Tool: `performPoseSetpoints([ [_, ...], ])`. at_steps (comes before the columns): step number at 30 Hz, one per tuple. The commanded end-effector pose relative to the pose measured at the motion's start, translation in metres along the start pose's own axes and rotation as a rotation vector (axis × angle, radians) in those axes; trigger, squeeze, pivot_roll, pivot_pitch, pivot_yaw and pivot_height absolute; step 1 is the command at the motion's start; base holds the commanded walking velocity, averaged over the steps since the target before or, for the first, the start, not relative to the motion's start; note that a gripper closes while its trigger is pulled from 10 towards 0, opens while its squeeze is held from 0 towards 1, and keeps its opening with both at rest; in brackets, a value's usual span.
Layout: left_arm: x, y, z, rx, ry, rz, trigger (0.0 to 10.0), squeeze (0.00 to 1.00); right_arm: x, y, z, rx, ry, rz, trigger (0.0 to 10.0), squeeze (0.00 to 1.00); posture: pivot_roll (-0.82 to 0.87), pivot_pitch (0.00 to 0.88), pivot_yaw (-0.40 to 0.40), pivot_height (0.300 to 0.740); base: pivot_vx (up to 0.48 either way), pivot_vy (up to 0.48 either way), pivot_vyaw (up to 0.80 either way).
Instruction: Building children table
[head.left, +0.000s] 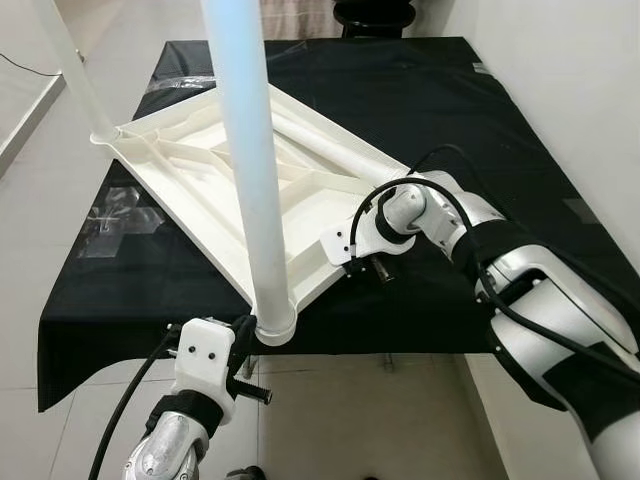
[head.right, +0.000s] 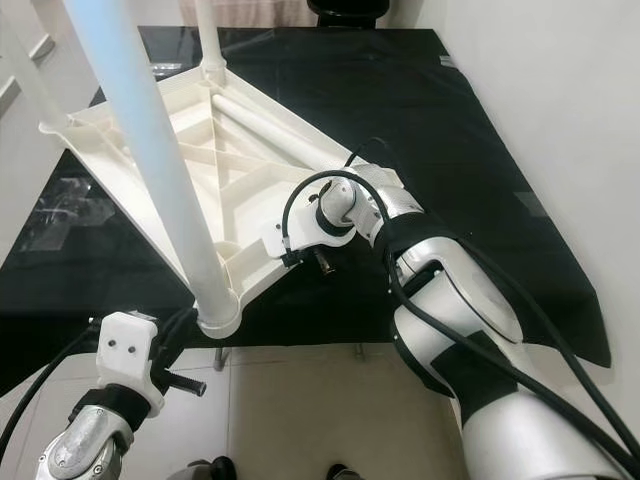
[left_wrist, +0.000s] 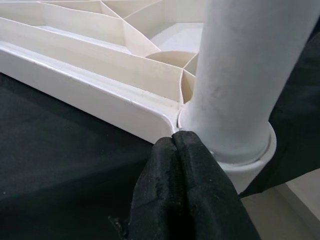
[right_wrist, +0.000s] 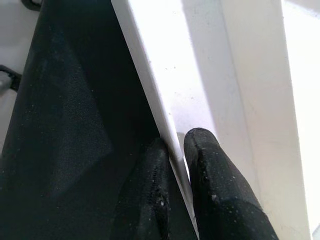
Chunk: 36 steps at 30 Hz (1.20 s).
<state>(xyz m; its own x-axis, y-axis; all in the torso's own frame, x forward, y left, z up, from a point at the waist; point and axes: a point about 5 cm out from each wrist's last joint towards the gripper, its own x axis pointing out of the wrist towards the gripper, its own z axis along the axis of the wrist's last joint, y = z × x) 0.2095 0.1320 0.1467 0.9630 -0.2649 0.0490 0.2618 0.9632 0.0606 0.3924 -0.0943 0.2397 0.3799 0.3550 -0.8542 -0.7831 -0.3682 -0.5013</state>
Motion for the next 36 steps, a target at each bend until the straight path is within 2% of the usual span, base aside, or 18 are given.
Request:
performPoseSetpoints([
  [1,-0.001,-0.001,-0.006,-0.005,0.033,0.002,10.0,0.00,0.009,0.008,-0.004,0.076,-0.038,0.011,0.0,0.00,0.05,0.232,-0.060,0.740,0.000,0.000,0.00],
  [6,0.000,0.000,-0.006,-0.002,0.031,0.005,10.0,0.00,0.008,0.007,-0.005,0.122,-0.073,0.009,0.0,0.00,0.05,0.229,-0.058,0.740,0.000,0.000,0.00],
  [10,0.001,0.000,-0.006,0.000,0.029,0.007,10.0,0.00,0.008,0.010,-0.004,0.187,-0.138,0.051,0.0,0.00,0.05,0.228,-0.057,0.740,0.000,0.000,0.00],
  [16,0.001,0.002,-0.005,0.005,0.026,0.010,10.0,0.00,0.007,0.011,0.005,0.344,-0.317,0.114,0.0,0.00,0.06,0.226,-0.053,0.740,0.000,0.000,0.00],
  [20,0.001,0.002,-0.005,0.006,0.025,0.009,10.0,0.00,0.008,0.011,0.005,0.364,-0.336,0.119,0.0,0.00,0.06,0.225,-0.050,0.740,0.000,0.000,0.00],
  [22,0.002,0.003,-0.004,0.013,0.023,0.008,10.0,0.00,0.010,0.011,0.000,0.440,-0.336,0.063,0.0,0.00,0.06,0.224,-0.046,0.740,0.000,0.000,0.00],
  [25,0.002,0.003,-0.004,0.016,0.022,0.009,10.0,0.00,0.011,0.009,-0.003,0.489,-0.332,0.012,0.0,0.00,0.06,0.224,-0.046,0.740,0.000,0.000,0.00],
  [27,0.003,0.004,-0.003,0.018,0.021,0.011,10.0,0.00,0.015,0.005,-0.001,0.576,-0.362,-0.068,0.0,0.00,0.06,0.225,-0.043,0.740,0.000,0.000,0.00],
  [28,0.003,0.004,-0.003,0.018,0.021,0.011,10.0,0.00,0.015,0.005,-0.001,0.576,-0.362,-0.068,0.0,0.00,0.06,0.225,-0.043,0.740,0.000,0.000,0.00],
  [30,0.003,0.005,-0.003,0.019,0.021,0.011,10.0,0.00,0.017,0.003,0.004,0.596,-0.395,-0.079,0.0,0.00,0.06,0.225,-0.043,0.740,0.000,0.000,0.00],
  [32,0.003,0.005,-0.003,0.021,0.020,0.013,10.0,0.00,0.026,-0.002,0.024,0.648,-0.489,-0.102,0.0,0.00,0.06,0.223,-0.044,0.740,0.000,0.000,0.00],
  [36,0.004,0.006,-0.003,0.028,0.017,0.020,10.0,0.00,0.033,-0.005,0.041,0.687,-0.553,-0.115,0.0,0.00,0.07,0.223,-0.043,0.740,0.000,0.000,0.00],
])
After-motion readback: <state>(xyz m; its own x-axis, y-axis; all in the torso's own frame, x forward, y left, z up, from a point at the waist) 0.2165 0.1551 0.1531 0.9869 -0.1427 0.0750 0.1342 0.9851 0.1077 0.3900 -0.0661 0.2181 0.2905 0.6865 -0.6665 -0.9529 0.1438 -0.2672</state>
